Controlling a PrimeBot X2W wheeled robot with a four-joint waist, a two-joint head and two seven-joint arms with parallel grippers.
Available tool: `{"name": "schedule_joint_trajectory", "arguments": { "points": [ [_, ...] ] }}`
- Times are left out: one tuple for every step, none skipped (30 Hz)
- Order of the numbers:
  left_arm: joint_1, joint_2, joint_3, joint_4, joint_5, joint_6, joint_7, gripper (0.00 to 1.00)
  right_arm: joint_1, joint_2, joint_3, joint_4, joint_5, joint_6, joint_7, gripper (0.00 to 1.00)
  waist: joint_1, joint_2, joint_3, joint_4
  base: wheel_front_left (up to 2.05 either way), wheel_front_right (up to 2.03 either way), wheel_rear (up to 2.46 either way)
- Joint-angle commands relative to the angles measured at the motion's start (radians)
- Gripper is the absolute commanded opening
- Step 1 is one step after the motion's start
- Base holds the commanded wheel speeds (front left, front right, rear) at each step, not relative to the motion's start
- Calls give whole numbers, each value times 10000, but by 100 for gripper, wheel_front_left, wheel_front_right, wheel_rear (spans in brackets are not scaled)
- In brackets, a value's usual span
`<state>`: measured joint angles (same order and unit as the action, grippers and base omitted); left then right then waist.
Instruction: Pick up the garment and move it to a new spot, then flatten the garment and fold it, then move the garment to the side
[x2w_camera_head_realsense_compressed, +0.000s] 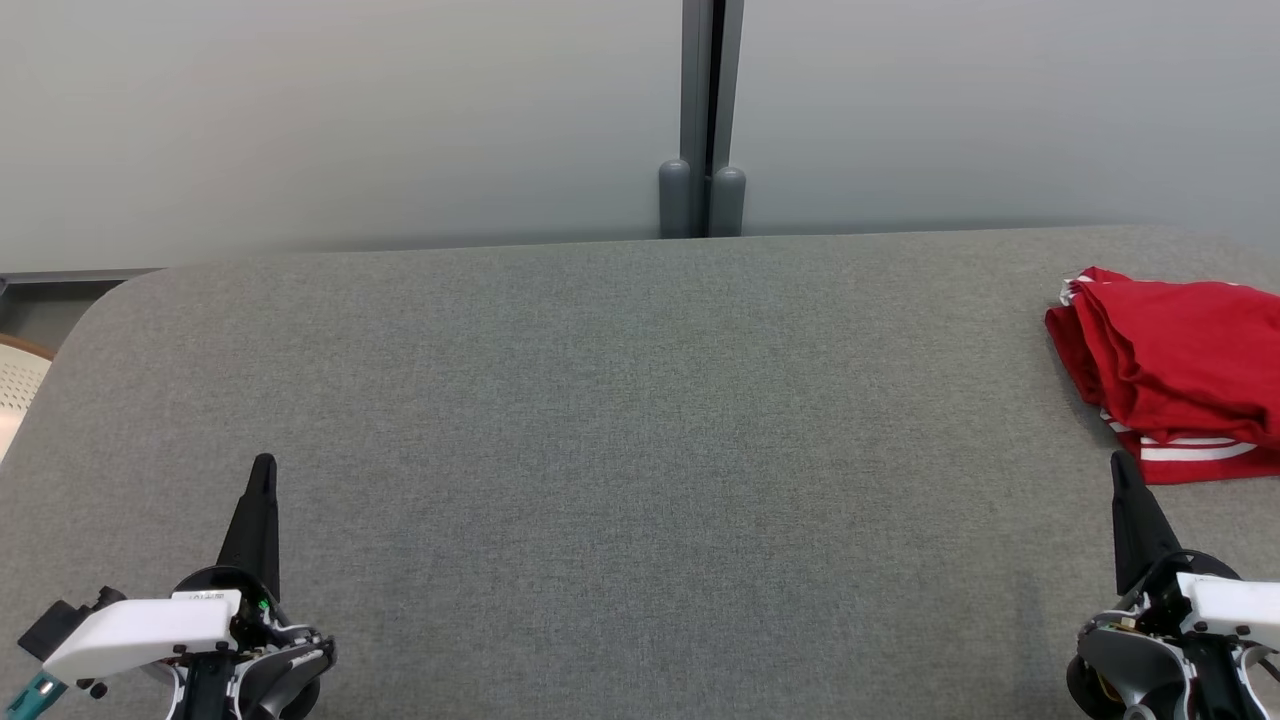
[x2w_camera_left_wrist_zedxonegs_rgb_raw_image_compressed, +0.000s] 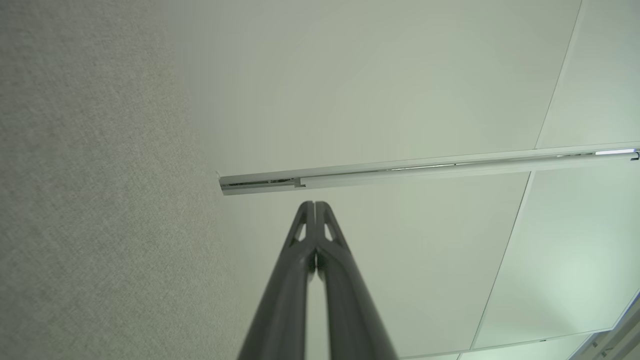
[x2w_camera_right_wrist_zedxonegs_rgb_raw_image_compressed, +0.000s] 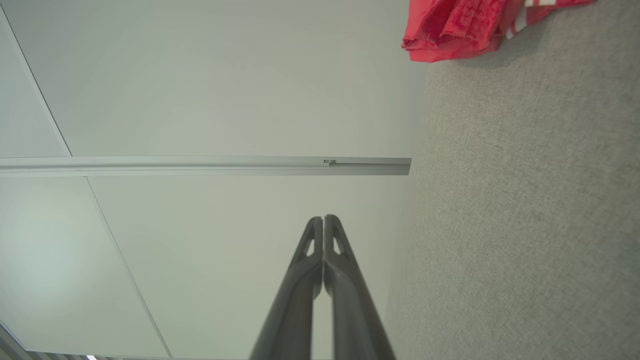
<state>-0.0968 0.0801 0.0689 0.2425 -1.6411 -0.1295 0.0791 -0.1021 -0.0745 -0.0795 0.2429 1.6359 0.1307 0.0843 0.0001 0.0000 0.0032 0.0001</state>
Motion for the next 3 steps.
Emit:
{"name": "schedule_joint_trajectory", "arguments": {
  "points": [
    [-166,23,63,25,-86,-44,32,0,-77,-10,-20,5,73,0,52,0,-1,0,0,-1,0,0,0],
    [-166,19,68,24,-79,-44,38,0,-78,-4,-25,6,67,0,52,0,-1,0,0,-1,0,0,0],
    [-166,19,68,24,-79,-44,38,0,-78,-4,-25,6,67,0,52,0,-1,0,0,-1,0,0,0]
  ]
}}
